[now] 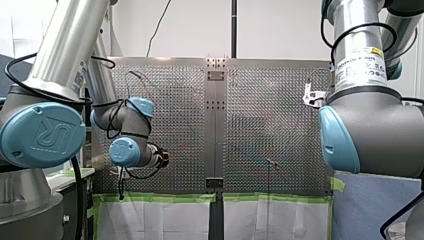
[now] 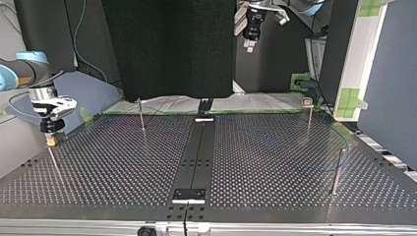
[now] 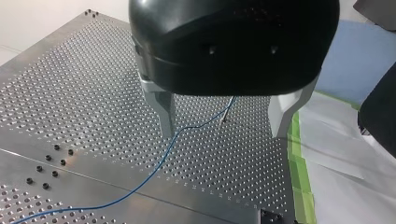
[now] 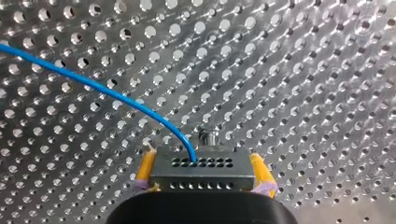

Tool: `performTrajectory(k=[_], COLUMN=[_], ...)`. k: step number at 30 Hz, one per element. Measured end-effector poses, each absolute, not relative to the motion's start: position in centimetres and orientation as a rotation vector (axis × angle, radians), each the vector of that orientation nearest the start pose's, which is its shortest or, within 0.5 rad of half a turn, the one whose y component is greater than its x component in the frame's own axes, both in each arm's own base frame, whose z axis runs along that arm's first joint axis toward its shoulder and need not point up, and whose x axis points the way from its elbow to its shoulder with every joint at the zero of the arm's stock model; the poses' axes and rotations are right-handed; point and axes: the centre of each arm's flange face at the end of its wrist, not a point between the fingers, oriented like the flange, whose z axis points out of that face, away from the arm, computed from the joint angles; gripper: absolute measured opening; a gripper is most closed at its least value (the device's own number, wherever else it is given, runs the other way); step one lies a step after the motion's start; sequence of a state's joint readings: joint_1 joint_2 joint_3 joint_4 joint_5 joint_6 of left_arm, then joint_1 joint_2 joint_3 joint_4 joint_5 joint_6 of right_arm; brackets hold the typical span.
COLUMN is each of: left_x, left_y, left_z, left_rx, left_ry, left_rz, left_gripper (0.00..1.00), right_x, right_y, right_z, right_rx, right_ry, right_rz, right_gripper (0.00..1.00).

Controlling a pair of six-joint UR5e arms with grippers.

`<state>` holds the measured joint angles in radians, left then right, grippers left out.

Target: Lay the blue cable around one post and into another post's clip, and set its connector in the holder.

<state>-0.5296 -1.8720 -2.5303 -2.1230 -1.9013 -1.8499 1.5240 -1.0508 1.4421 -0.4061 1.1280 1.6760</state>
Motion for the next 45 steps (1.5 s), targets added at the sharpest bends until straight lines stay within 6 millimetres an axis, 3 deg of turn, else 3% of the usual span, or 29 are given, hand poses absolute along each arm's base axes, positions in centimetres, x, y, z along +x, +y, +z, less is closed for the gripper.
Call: performTrajectory(k=[45], left_x=[21.93], left_y=[-24.54], left_z=[7.55], left_rx=[-0.009], left_ry=[1.807], left_rz=[-0.278], left_gripper=[1.0], right_x=[13.72], right_y=[-67.59], right_z=[28.44], right_rx=[1.477], right_ry=[-0.982], right_rz=[1.545], right_gripper=[0.0])
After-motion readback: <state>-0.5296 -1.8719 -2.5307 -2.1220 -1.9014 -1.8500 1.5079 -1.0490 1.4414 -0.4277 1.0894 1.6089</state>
